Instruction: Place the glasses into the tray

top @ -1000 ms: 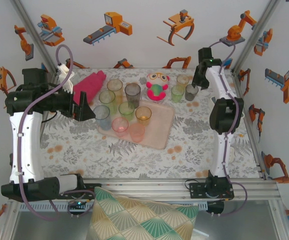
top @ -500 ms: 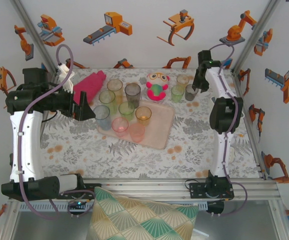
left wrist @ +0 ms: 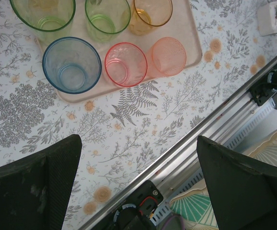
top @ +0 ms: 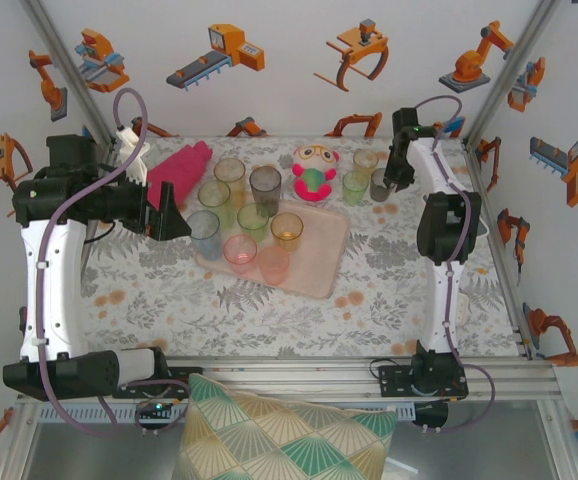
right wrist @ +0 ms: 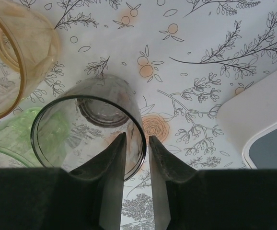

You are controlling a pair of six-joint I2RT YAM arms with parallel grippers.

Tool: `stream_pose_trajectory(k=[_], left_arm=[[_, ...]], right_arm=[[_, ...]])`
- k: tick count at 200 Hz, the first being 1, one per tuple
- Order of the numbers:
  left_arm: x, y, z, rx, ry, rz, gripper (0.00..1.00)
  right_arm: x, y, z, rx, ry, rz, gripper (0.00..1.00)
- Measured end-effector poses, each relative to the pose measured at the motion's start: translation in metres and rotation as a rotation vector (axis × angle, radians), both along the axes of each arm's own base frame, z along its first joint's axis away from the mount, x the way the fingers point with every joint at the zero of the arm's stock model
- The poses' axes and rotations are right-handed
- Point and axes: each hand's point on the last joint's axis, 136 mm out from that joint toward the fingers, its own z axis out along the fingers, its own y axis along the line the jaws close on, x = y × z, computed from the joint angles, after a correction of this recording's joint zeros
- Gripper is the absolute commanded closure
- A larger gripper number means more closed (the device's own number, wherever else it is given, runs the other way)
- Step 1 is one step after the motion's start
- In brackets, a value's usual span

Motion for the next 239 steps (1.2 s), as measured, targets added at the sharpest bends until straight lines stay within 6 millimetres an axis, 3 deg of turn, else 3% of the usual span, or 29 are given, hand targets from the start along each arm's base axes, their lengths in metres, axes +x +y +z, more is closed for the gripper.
stream_pose_trajectory(k=[115, 239], left_arm=[[-0.0003, -0.0011, 0.0000, 0.000, 0.000, -0.004, 0.03], [-0.0004, -0.0015, 0.0008, 0.000, -0.002, -0.005, 0.03]], right_arm=[[0.0011, -0.0005, -0.0029, -0.001, -0.004, 0.000, 0.89], [-0.0082, -0.0082, 0.0029, -0.030, 0.005, 0.002, 0.91]])
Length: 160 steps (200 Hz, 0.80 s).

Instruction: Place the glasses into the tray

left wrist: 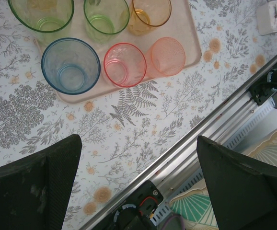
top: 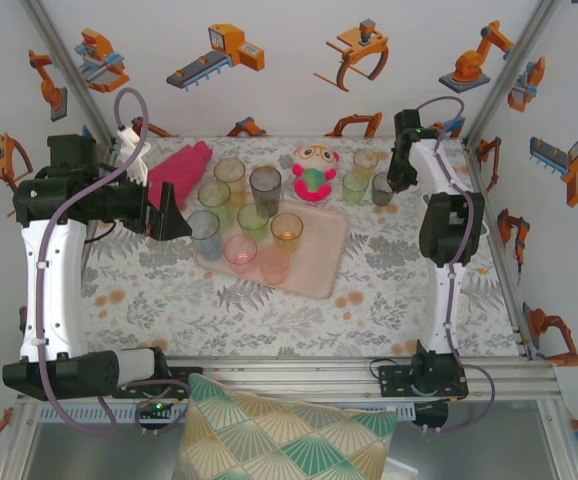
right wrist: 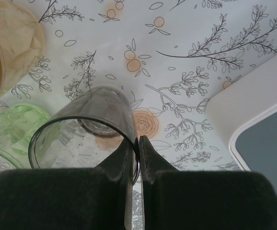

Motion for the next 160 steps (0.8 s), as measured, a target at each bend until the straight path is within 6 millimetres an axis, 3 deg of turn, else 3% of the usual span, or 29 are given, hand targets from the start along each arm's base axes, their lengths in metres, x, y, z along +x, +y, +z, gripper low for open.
stream_pose_trajectory(k=[160], left_arm=[[0.004, -0.002, 0.007, -0.001, -0.019, -0.005, 0.03]], right_arm=[[-0.031, -0.006, 0.033, -0.006, -0.027, 0.003, 0.91]])
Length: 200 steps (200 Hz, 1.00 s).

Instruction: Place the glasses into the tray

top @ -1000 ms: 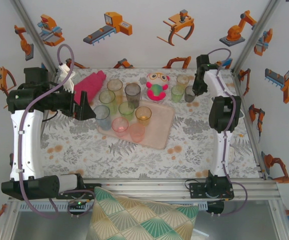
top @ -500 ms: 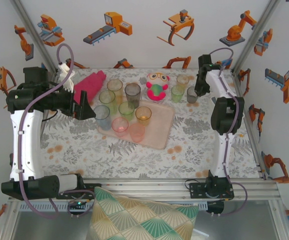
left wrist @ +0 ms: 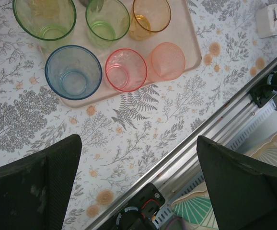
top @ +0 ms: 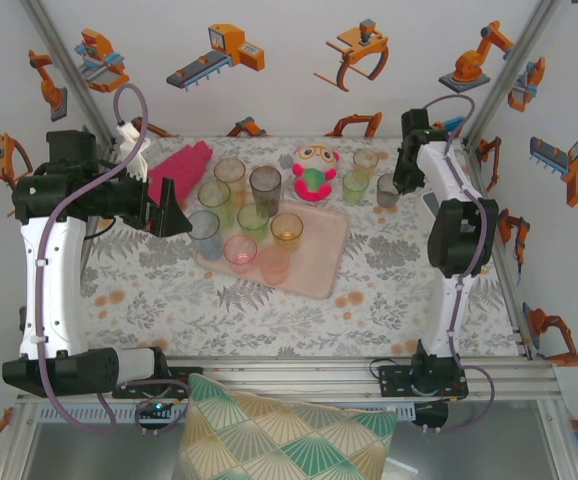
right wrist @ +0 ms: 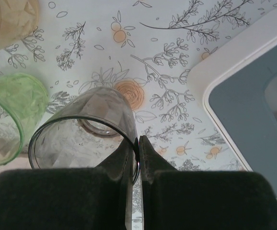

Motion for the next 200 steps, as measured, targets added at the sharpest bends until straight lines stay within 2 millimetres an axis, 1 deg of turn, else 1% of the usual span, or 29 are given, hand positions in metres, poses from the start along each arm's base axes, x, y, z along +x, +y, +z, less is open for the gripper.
stream_pose_trajectory(k=[38, 70, 98, 123, 137, 153, 200], left_arm=[[0.001, 0.000, 0.001, -0.005, -0.001, 0.006, 0.03], [0.004, -0.001, 0.003, -0.016, -0.007, 0.014, 0.03], [0.005, -0.001, 0.004, -0.022, -0.006, 0.024, 0.03], [0.007, 0.000, 0.006, -0.019, -0.017, 0.035, 0.03], [0.007, 0.001, 0.007, -0.016, -0.023, 0.042, 0.03], [0.006, 0.002, 0.009, -0.013, -0.028, 0.050, 0.03], [0.004, 0.002, 0.013, -0.016, -0.040, 0.058, 0.03]], right_arm=[[-0.017, 0.000, 0.022, 0.005, -0.029, 0.001, 0.91], [-0.031, 0.000, 0.048, 0.007, -0.073, 0.005, 0.91], [-0.038, 0.011, 0.072, 0.008, -0.119, 0.028, 0.91], [-0.046, 0.033, 0.087, 0.012, -0.146, 0.078, 0.91], [-0.049, 0.048, 0.092, 0.012, -0.152, 0.110, 0.91], [-0.053, 0.066, 0.092, 0.010, -0.151, 0.145, 0.91], [-0.065, 0.133, 0.091, 0.027, -0.158, 0.265, 0.91]])
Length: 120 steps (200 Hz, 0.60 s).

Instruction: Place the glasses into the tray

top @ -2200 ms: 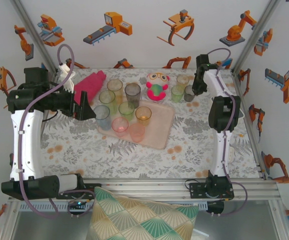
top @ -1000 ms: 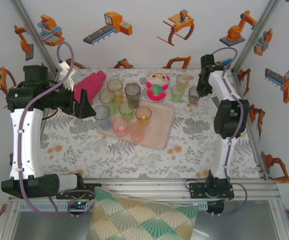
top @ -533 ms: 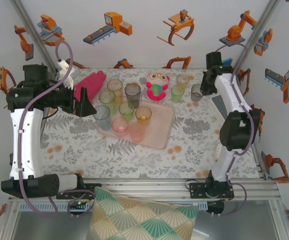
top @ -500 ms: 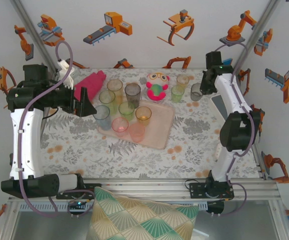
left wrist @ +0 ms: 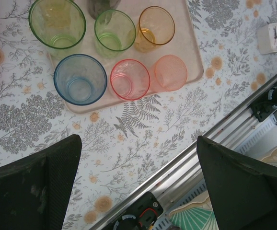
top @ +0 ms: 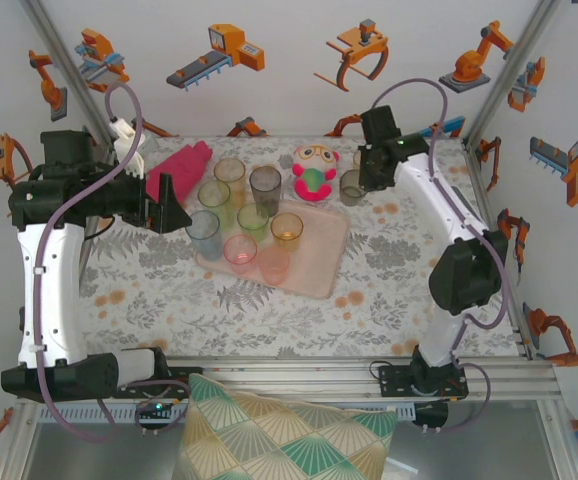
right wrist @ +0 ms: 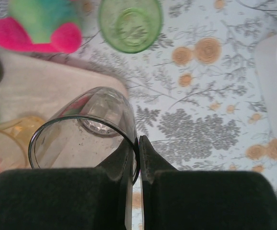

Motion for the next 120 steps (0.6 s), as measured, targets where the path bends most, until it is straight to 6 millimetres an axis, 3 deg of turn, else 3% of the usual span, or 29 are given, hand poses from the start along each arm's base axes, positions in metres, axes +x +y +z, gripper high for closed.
stream_pose_trajectory(k=[57, 120], left_arm=[[0.000, 0.000, 0.000, -0.003, 0.001, 0.003, 0.03], [-0.003, 0.000, 0.003, -0.003, -0.010, 0.003, 0.03]], right_arm=[[0.001, 0.060, -0.031, 0.007, 0.039, 0.079, 0.91], [0.000, 0.099, -0.060, 0.007, 0.079, 0.129, 0.90]])
